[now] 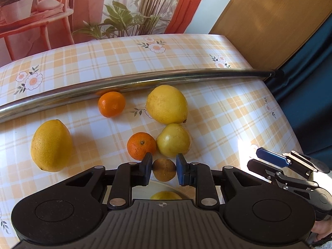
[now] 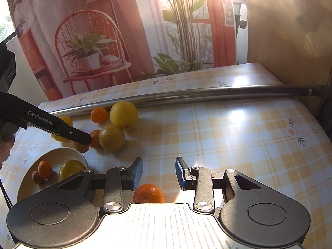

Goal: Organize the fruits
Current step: 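Carry the kiwi toward the plate with the left tool while the right tool grasps another orange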

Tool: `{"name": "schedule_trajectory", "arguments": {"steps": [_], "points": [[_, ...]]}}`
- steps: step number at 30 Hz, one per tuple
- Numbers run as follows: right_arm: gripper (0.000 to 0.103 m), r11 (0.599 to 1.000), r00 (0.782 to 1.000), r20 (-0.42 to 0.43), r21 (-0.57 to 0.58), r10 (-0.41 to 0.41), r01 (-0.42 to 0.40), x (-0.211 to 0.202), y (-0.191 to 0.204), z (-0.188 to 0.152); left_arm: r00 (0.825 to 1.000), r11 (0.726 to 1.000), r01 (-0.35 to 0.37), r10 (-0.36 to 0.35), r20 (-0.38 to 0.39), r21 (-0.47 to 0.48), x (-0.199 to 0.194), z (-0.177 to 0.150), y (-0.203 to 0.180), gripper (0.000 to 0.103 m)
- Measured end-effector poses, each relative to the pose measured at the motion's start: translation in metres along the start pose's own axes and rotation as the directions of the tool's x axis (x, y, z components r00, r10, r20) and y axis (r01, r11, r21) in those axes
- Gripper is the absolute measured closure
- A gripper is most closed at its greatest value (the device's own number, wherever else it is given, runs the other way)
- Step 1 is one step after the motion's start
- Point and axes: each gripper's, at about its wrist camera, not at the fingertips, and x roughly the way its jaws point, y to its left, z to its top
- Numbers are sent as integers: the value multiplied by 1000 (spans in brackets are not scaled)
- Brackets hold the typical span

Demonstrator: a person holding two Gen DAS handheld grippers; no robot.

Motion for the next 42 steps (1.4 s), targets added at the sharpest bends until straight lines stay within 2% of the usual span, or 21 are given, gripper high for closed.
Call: {"name": "schedule_trajectory", "arguments": {"steps": [6,10,14,22,28,33,42], "points": [[70,1000,1000,-3,-16,-2,2,-1,4,-1,996,1000,-20,20,91,-2,-29,-10,5,77],[69,1000,1000,-7,-17,-1,1,-1,3,-2,983,999,-31,35,178,-26,-58,-31,11,77],[69,1000,1000,-21,-20,-1,0,2,5,-5,972,996,-50,65,228,-72,-79,-55,22,77],[62,1000,999,-38,-29,7,-8,2,11,-10,952,985,-115,148,269,-132,-98,-95,39,77],[58,1000,997,-77,-25,0,-2,5,10,-15,933,981,-137,175,315,-139,-106,-118,38,77],[57,1000,994,-109,-26,-15,12,8,9,-18,930,982,-151,180,321,-114,-103,-130,34,77],[58,1000,991,-134,-7,6,-7,17,11,-21,941,985,-127,158,300,-120,-97,-143,37,77]]}}
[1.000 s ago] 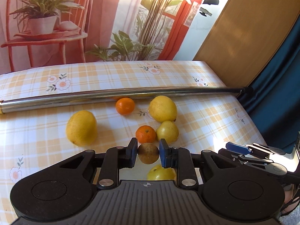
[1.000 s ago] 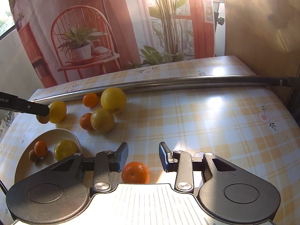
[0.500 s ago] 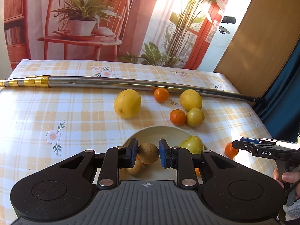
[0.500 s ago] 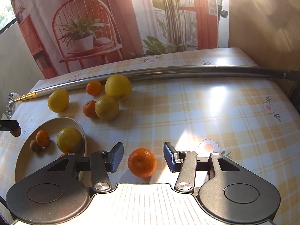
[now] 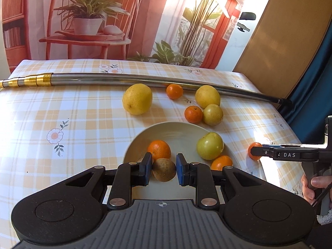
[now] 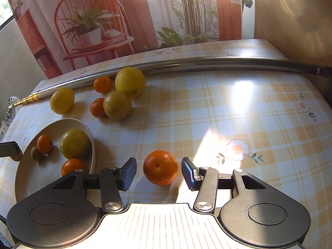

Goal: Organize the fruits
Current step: 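Carry the kiwi toward the plate with the left tool while the right tool grasps another orange, then release the kiwi into the plate with the left tool while the right tool places the orange there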

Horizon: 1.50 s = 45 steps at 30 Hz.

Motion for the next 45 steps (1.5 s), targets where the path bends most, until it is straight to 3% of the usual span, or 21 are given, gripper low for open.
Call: {"name": "schedule_trajectory", "arguments": {"steps": [13,22,33,45], "points": [[69,1000,999,-33,12,-7,8,5,1,1,1000,1000,-13,13,-21,6,-1,-11,1,77],[69,987,996,-2,-131,92,-92,-21,43,15,999,1000,-19,20,-35,21,3,-14,1,77],[69,932,969,-162,-283,185,-225,-20,100,3,999,999,-20,21,-32,34,5,-20,1,77],[69,919,958,-249,-326,141,-220,-1,121,-6,999,998,-33,34,-26,63,11,-22,1,77]]}}
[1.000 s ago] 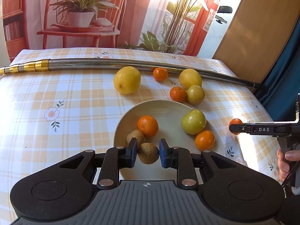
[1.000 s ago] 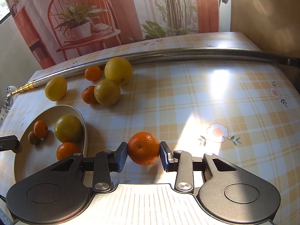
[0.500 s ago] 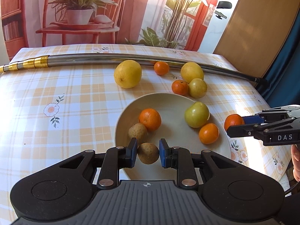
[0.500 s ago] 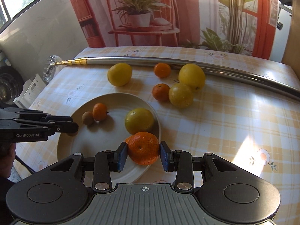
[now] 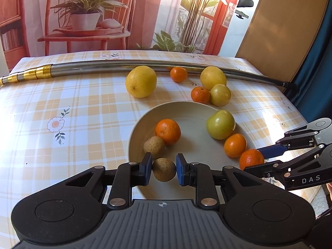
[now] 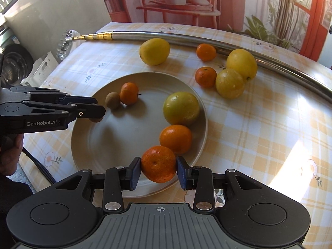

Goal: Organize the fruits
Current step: 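Release the kiwi into the plate with the left tool while the right tool places the orange there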

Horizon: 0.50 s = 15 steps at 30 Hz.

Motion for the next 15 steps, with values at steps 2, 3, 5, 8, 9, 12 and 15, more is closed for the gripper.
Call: {"name": "schedule_trajectory", "arguments": {"steps": [2,3,5,8,9,12,15], "points": [[69,1000,1000,-3,-2,-11,11,2,0,1,1000,1000,-5,5,-1,9,2,0,-1,77],[69,1000,1000,-6,-2,-14,14,3,-1,2,1000,1000,-8,8,-2,14,4,0,-1,77],[69,999,999,-6,-12,-32,32,6,1,4,1000,1000,-15,15,-4,22,6,1,-1,77],[69,998,999,-9,-34,-51,51,10,2,6,1000,999,-25,25,-6,29,11,1,0,77],[69,998,998,-7,-41,-57,57,12,1,8,1000,999,-29,29,-6,33,12,2,1,77],[69,997,998,5,-37,-69,69,14,-4,14,999,998,-36,36,0,46,14,2,0,77],[69,996,997,18,-32,-78,79,17,-8,19,999,998,-37,37,7,54,17,4,0,77]]}}
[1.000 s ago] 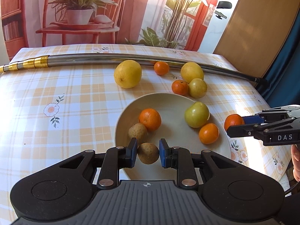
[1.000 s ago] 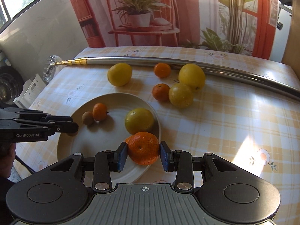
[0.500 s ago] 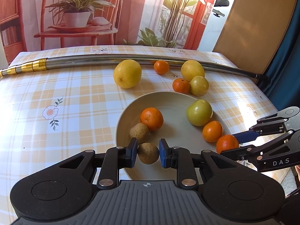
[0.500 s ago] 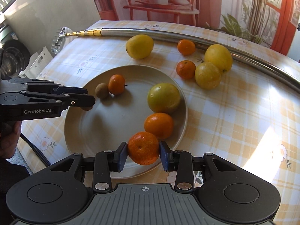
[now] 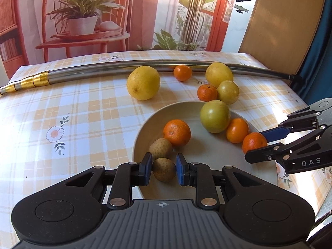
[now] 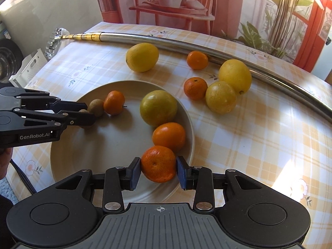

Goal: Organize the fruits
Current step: 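Release the kiwi into the plate with the left tool while the right tool places the orange there, then move both tools back toward the loose fruits beside the plate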

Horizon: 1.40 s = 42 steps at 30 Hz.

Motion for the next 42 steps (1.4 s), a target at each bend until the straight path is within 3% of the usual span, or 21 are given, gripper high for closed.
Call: {"name": "schedule_trajectory", "arguments": {"steps": [23,28,42], "points": [[67,1000,999,38,3,-3,2,13,-5,11,999,999,-35,35,13,32,7,5,-2,75],[57,1000,998,65,9,9,-10,5,-5,9,999,1000,-23,23,34,17,1,3,-1,62],[52,999,988,148,41,-38,33,-14,-11,6,992,998,-56,59,108,-28,-21,-3,2,57]]}}
